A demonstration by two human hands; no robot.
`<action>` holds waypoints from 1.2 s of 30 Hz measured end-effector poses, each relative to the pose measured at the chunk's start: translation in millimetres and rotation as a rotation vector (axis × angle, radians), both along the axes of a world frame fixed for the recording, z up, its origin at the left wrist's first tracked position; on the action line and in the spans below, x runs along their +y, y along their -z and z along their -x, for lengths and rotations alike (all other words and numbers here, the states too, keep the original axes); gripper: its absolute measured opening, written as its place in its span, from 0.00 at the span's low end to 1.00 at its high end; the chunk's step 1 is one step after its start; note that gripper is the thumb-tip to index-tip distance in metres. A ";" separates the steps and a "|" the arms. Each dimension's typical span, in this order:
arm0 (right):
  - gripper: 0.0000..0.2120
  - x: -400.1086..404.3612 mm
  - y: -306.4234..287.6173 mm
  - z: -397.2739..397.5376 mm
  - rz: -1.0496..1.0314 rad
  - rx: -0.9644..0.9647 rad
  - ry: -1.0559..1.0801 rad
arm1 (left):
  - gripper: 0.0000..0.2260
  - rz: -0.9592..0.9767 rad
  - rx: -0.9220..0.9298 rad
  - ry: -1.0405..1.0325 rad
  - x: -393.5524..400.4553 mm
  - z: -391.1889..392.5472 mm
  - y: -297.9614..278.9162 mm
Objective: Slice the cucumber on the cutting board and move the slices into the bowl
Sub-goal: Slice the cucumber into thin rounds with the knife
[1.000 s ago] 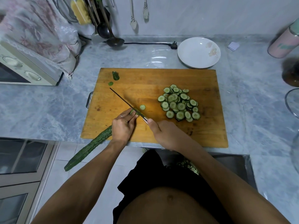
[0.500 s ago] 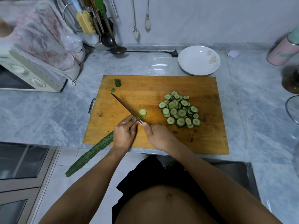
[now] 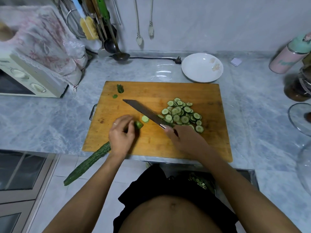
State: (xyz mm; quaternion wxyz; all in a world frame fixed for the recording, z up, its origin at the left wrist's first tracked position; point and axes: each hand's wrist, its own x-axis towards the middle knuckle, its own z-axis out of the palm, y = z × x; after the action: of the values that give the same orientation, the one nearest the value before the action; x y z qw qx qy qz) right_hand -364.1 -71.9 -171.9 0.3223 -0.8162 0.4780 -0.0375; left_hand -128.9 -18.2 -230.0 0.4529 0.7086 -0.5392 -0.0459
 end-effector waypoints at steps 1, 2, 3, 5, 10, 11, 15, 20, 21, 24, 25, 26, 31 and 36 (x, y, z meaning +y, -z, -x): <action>0.24 0.4 0.3 4.7 0.047 0.058 -0.011 | 0.08 0.079 -0.003 -0.021 -1.9 2.6 -9.0; 0.24 1.5 -0.4 8.3 0.090 0.112 -0.020 | 0.08 0.130 -0.013 -0.006 -5.0 5.4 -18.3; 0.24 2.7 -2.0 10.7 0.122 0.154 -0.027 | 0.09 0.135 -0.034 0.059 -8.9 8.9 -27.5; 0.24 4.7 -4.8 12.8 0.167 0.206 -0.044 | 0.12 -0.003 -0.106 0.305 -19.3 16.7 -42.4; 0.27 7.9 -4.9 10.8 0.239 0.326 -0.151 | 0.15 -0.419 -0.227 0.661 -49.8 33.5 -55.6; 0.27 8.9 -4.4 11.0 0.248 0.336 -0.172 | 0.16 -0.494 -0.246 0.698 -56.2 36.7 -57.8; 0.28 12.3 -1.5 12.7 0.285 0.335 -0.192 | 0.21 -0.745 -0.288 0.763 -73.6 42.7 -55.6; 0.28 12.3 -0.5 14.3 0.291 0.330 -0.186 | 0.24 -0.588 -0.246 0.809 -70.8 42.5 -48.6; 0.28 12.0 -0.2 14.7 0.287 0.318 -0.179 | 0.24 -0.605 -0.243 0.825 -71.2 43.7 -48.4; 0.28 14.0 3.0 15.9 0.251 0.274 -0.138 | 0.23 -0.528 -0.183 0.675 -73.8 40.7 -49.6; 0.27 15.1 4.6 16.7 0.199 0.250 -0.103 | 0.23 -0.431 -0.133 0.570 -73.1 36.3 -51.2; 0.26 16.6 6.1 18.2 0.124 0.213 -0.053 | 0.22 -0.324 -0.067 0.449 -70.2 31.5 -53.8; 0.25 21.1 7.8 19.2 -0.119 -0.093 0.215 | 0.14 -0.098 0.146 -0.030 -48.7 11.9 -54.5; 0.33 18.0 0.2 18.6 -0.183 -0.234 0.366 | 0.09 -0.735 0.002 0.094 -68.4 1.8 -29.4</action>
State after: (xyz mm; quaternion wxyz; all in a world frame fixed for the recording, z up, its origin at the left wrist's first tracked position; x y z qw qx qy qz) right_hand -382.7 -53.9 -172.1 0.4360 -0.6734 0.5789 -0.1461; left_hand -130.8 -86.6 -200.7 0.1662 0.7983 -0.5182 -0.2580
